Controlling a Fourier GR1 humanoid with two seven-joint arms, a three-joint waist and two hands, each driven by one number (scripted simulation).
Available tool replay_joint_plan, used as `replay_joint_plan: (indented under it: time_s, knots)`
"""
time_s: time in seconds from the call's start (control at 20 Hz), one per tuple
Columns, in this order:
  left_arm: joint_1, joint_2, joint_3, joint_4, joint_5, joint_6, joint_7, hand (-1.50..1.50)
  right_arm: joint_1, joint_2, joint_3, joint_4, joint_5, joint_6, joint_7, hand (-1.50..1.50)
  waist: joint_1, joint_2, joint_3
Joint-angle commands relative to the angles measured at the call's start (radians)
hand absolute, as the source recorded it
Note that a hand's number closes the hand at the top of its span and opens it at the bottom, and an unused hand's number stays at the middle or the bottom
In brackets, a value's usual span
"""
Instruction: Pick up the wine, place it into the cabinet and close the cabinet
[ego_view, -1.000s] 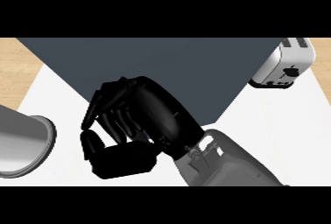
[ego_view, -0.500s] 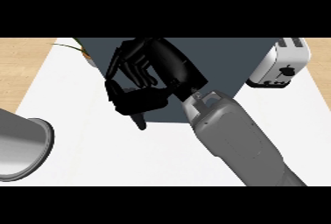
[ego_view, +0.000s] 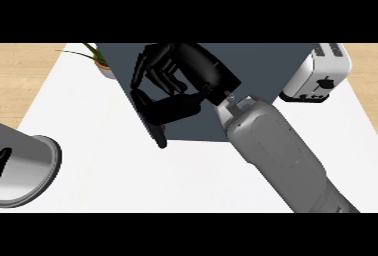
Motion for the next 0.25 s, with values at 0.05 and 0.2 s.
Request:
replay_joint_plan:
  time_s: [0.05,0.2]
  knots:
    - [-0.061,-0.044,-0.071,0.031,-0.064,0.058,0.002,-1.5,-0.014,-0.093,-0.12,0.146,0.033,-0.033,-0.038,1.5,-0.019,0.043,0.011]
    - [-0.11,-0.056,-0.087,0.035,-0.062,0.093,0.025,-1.5,-0.046,-0.093,-0.136,0.171,0.037,-0.038,-0.049,1.5,-0.016,0.047,0.011]
